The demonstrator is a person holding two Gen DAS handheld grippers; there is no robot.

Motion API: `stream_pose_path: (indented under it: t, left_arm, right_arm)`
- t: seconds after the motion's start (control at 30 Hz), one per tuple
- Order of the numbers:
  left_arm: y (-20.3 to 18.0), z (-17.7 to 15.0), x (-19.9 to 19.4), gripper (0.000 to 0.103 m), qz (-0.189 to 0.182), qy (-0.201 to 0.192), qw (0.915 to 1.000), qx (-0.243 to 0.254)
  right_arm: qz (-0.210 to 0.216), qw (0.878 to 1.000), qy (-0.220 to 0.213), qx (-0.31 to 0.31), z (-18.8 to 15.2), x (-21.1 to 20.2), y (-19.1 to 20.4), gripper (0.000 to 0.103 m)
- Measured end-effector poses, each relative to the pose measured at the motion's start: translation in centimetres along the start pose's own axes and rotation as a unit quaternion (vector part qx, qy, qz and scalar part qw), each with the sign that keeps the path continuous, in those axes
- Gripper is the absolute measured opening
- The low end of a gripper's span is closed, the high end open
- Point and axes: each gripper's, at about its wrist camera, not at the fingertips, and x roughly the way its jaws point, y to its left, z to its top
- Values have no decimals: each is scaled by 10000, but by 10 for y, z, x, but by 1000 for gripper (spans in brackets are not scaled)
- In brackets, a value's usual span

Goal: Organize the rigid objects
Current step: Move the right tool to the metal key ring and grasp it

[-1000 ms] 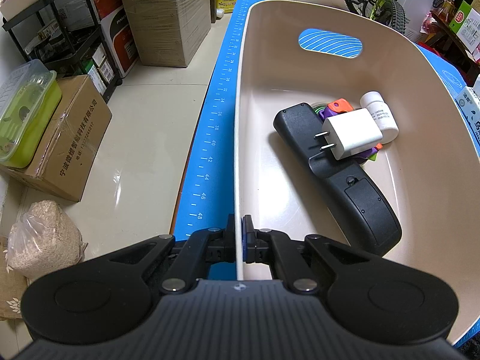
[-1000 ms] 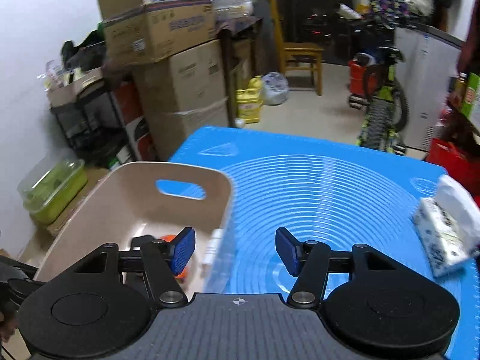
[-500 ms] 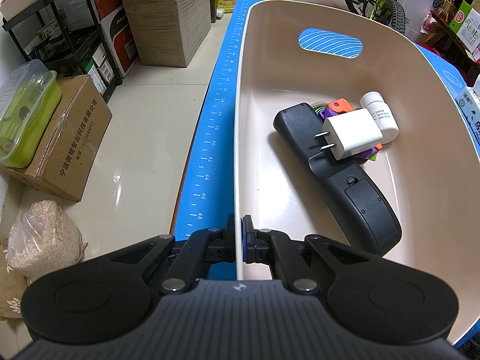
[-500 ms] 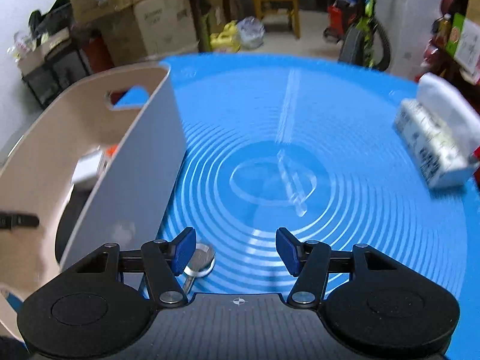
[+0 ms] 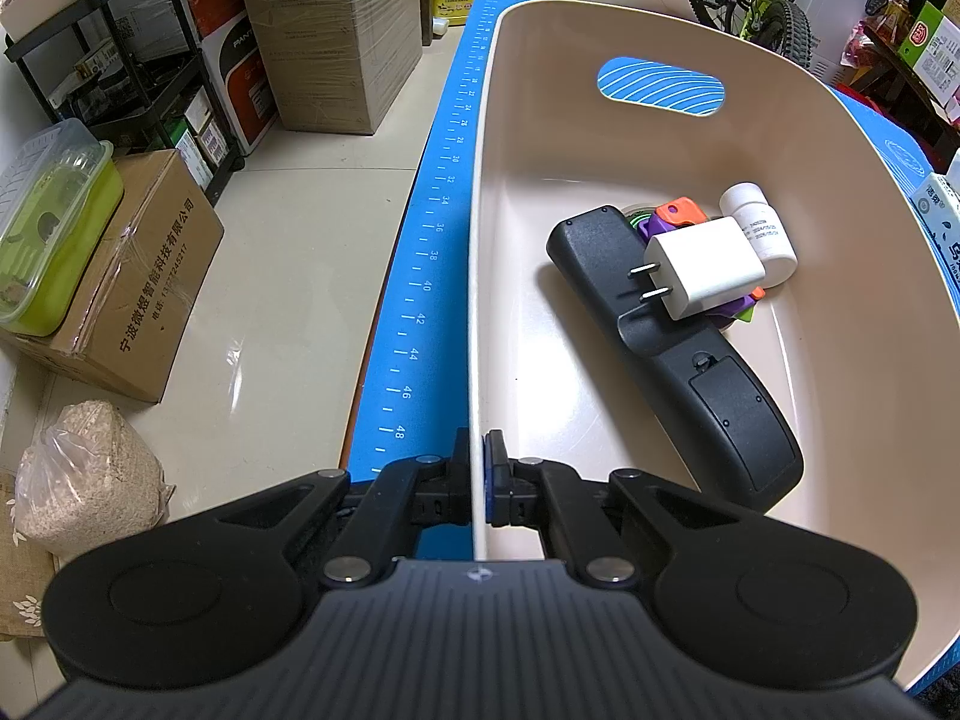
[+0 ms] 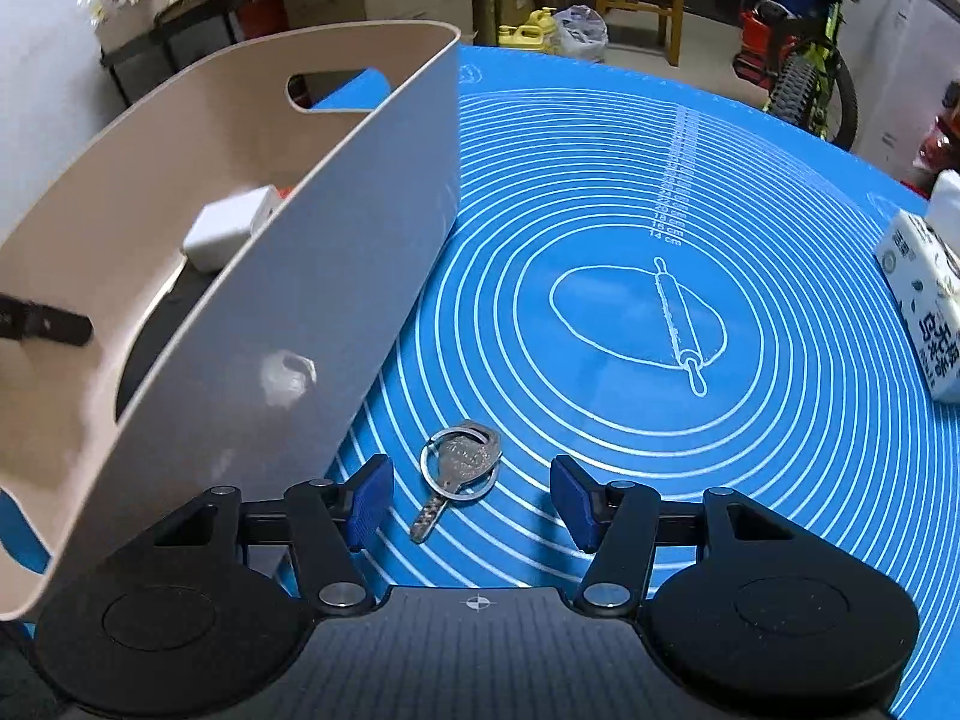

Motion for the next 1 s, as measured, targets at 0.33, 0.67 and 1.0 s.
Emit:
stream_pose_path:
  t: [0.33, 0.67, 1.0]
  left_arm:
    - [0, 0, 0, 5, -5, -1, 10000, -1]
    - [0, 0, 0, 5, -3, 1, 10000, 1]
    - [0, 0, 0, 5, -2, 1, 10000, 2]
  right_arm:
    - [-41, 9999, -37, -120, 0, 6, 4, 49]
    - [-145, 9998, -57, -104, 11, 6, -3, 26]
    - [-156, 9993, -80, -326, 10, 8, 0, 21]
